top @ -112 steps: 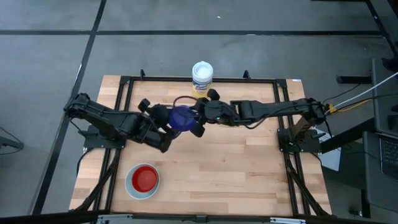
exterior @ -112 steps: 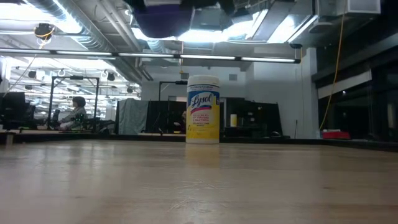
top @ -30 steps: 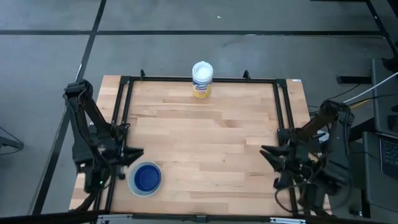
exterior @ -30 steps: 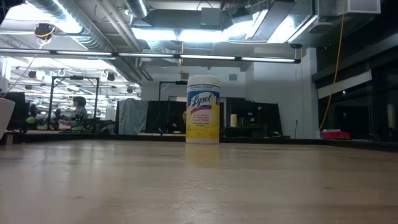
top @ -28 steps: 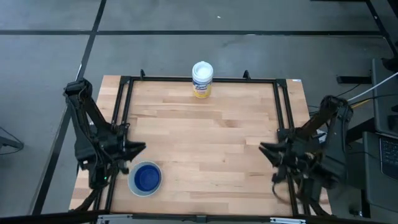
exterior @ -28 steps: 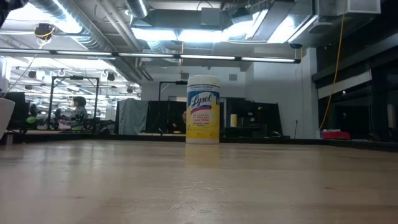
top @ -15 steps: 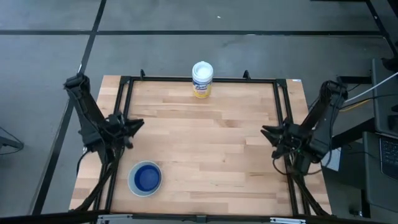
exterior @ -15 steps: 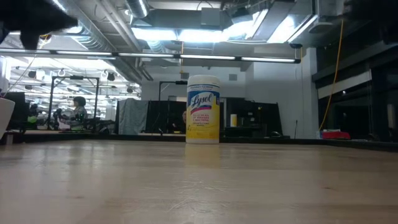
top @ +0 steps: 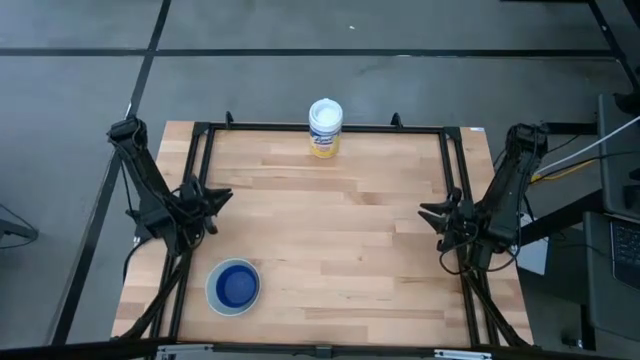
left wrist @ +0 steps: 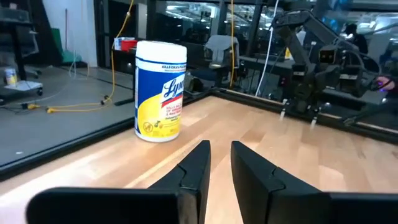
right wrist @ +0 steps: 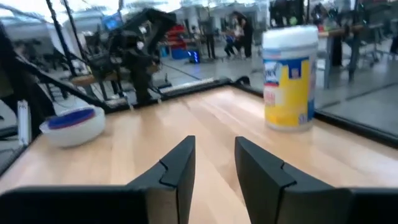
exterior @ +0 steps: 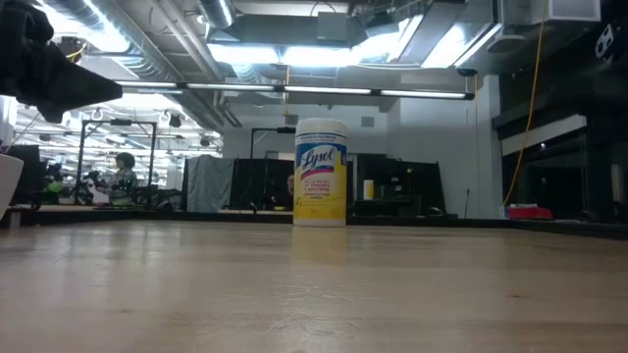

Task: Nest bowls inside each other
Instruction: Return to Home Position

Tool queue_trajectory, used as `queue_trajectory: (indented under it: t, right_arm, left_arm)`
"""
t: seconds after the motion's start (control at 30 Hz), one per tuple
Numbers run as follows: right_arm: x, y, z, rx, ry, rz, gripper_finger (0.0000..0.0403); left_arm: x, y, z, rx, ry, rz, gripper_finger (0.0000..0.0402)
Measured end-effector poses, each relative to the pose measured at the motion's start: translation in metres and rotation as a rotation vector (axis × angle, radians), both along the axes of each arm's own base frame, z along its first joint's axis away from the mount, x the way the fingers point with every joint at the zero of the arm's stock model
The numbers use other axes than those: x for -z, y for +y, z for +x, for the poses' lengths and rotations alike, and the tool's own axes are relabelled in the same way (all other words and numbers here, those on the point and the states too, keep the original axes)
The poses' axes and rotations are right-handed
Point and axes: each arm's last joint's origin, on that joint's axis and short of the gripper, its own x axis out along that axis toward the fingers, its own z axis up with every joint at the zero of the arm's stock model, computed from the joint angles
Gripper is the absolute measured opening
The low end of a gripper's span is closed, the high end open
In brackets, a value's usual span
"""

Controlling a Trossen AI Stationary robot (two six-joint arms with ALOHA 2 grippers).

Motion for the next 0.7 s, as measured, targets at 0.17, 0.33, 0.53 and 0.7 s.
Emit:
queue_trajectory:
  t: [0.17, 0.33, 0.53, 0.7]
  right_arm:
    - [-0.001, 0.002, -0.001, -0.024, -0.013, -0.030, 0.0111]
    - [0.001, 0.004, -0.001, -0.029, -0.012, -0.040, 0.0102]
    - [0.003, 0.006, 0.000, -0.026, -0.016, -0.031, 0.0099]
    - [0.004, 0.007, 0.002, -0.010, -0.026, 0.001, 0.0107]
  left_arm:
    - [0.003, -0.004, 0.003, -0.007, 0.003, 0.000, 0.0060]
    - [0.008, -0.021, 0.013, -0.024, 0.007, 0.000, 0.0060]
    - [0.034, -0.037, 0.044, -0.189, 0.048, 0.056, 0.0059]
    - [0.001, -0.016, 0.056, -0.398, 0.154, 0.179, 0.0043]
